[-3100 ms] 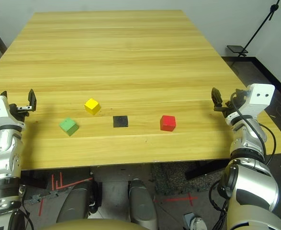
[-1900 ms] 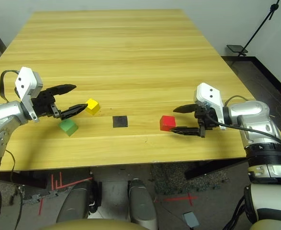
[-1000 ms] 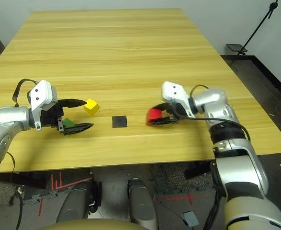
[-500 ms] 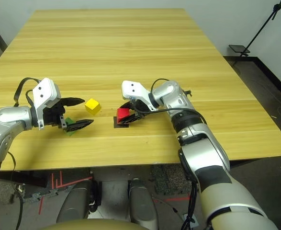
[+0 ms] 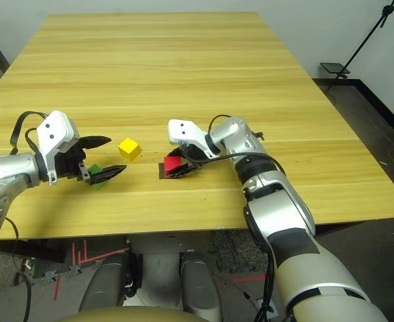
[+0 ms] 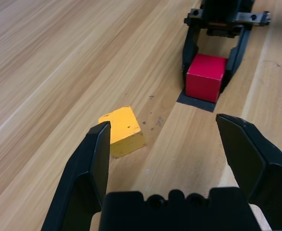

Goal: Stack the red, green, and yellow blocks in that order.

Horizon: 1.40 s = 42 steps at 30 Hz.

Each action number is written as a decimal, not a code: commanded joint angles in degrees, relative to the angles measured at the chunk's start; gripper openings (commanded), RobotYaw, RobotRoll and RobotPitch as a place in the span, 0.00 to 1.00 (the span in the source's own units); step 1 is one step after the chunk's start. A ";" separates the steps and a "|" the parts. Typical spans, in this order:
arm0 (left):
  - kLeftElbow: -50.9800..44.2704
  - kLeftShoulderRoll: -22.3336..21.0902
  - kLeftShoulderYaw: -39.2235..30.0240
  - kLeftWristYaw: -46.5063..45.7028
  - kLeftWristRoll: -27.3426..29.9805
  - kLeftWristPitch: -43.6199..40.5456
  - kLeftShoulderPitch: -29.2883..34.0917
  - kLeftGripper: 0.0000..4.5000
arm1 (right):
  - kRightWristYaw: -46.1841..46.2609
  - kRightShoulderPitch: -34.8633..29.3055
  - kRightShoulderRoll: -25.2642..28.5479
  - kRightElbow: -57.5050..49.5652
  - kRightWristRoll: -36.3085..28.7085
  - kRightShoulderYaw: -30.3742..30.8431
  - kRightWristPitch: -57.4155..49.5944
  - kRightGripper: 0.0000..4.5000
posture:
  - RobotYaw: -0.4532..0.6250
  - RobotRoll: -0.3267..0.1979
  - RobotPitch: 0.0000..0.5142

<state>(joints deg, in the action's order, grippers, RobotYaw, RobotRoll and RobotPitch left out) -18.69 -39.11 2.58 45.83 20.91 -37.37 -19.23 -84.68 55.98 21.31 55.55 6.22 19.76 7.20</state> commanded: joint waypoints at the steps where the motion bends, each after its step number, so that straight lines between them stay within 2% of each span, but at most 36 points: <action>1: 0.79 1.51 2.18 -3.31 -1.15 -5.05 -3.05 1.00 | -1.35 0.60 0.04 0.69 -0.34 -0.57 1.30 0.81 | 0.78 0.31 0.13; 3: 1.63 2.96 3.64 -6.05 -2.18 -8.82 -5.47 1.00 | -2.79 0.83 0.84 -0.35 -1.53 -1.59 1.08 0.98 | 0.77 0.33 0.13; 4: 2.33 3.87 4.14 -7.23 -2.50 -10.57 -6.74 1.00 | -3.45 1.01 1.46 -1.12 -2.12 -2.15 0.71 0.99 | 0.76 0.34 0.13; 8: 7.12 6.51 7.40 -9.77 -3.62 -18.75 -12.61 1.00 | -6.51 0.58 6.13 -8.80 -6.19 -5.64 -5.23 0.99 | 0.72 0.36 0.12; 12: 14.80 10.02 8.66 -11.77 -4.12 -23.58 -17.41 1.00 | -6.84 -3.69 12.54 -18.58 -9.62 -9.15 -11.92 0.99 | 0.65 0.40 0.12; 18: 23.03 11.63 11.40 -11.33 -6.86 -21.34 -21.22 1.00 | -3.54 -12.03 17.36 -31.66 -13.31 -12.35 -20.13 0.99 | 0.58 0.43 0.11; 22: 24.00 10.47 13.24 -9.54 -8.49 -19.99 -22.27 1.00 | -1.18 -15.86 18.58 -37.28 -15.19 -13.40 -23.86 0.99 | 0.56 0.45 0.11; 27: 12.22 3.96 9.97 -8.03 -5.66 -28.89 -21.34 1.00 | 0.95 -18.32 19.46 -40.38 -17.10 -13.69 -26.14 0.99 | 0.57 0.48 0.12; 33: -1.93 -2.14 6.05 -9.27 -1.71 -43.42 -17.56 1.00 | 2.18 -17.97 18.81 -38.91 -17.59 -13.24 -25.67 0.99 | 0.61 0.50 0.14; 38: -9.89 -0.07 2.62 -12.29 0.60 -51.84 -12.43 1.00 | 2.21 -16.49 17.59 -35.82 -17.11 -12.58 -24.24 0.99 | 0.63 0.50 0.16; 42: -11.14 1.41 3.01 -14.94 0.35 -51.52 -8.44 1.00 | 1.91 -15.70 16.91 -34.41 -17.03 -12.32 -23.44 0.99 | 0.64 0.49 0.17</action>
<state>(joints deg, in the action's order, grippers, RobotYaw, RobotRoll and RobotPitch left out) -29.22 -37.91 5.55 32.31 21.20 -88.73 -28.70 -82.51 39.73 38.49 20.37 -10.39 6.81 -16.94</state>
